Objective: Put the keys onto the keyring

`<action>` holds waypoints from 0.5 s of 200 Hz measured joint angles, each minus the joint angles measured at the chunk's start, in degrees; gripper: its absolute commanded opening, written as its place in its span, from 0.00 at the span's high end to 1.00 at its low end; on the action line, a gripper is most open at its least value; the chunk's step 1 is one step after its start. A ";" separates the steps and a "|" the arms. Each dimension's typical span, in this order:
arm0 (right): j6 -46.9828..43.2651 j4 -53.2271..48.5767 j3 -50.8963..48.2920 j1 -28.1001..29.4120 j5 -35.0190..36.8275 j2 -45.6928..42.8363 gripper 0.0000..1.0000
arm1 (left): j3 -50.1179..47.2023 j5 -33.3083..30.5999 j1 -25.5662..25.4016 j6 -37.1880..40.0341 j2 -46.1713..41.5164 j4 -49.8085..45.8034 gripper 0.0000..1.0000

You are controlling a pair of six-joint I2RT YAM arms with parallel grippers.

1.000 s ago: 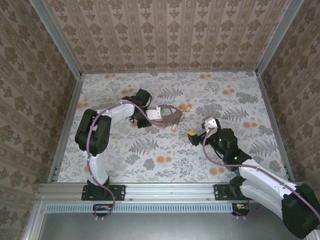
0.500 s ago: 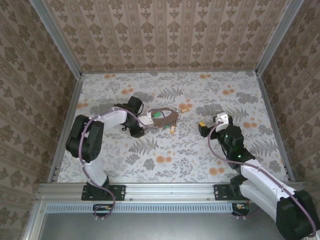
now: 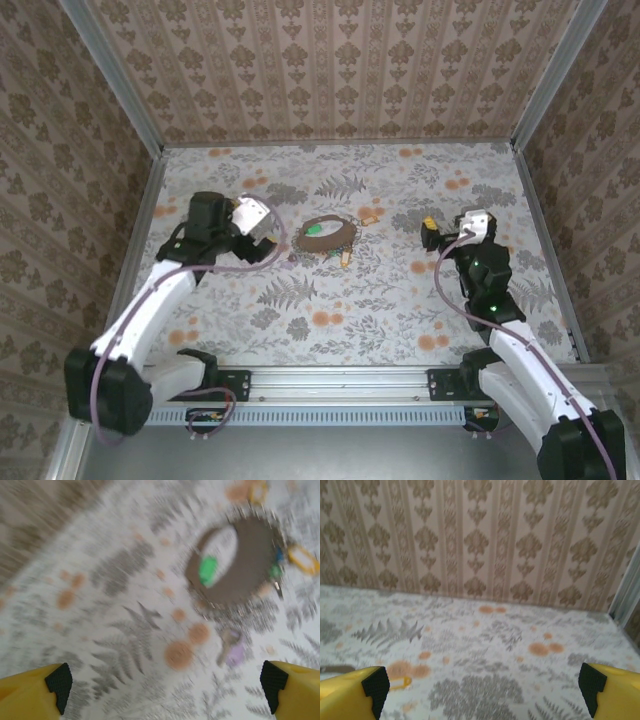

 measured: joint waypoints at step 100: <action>0.07 10.40 -4.28 -1.99 -1.79 14.80 0.00 | -22.53 -4.68 15.76 -19.89 17.75 37.97 0.00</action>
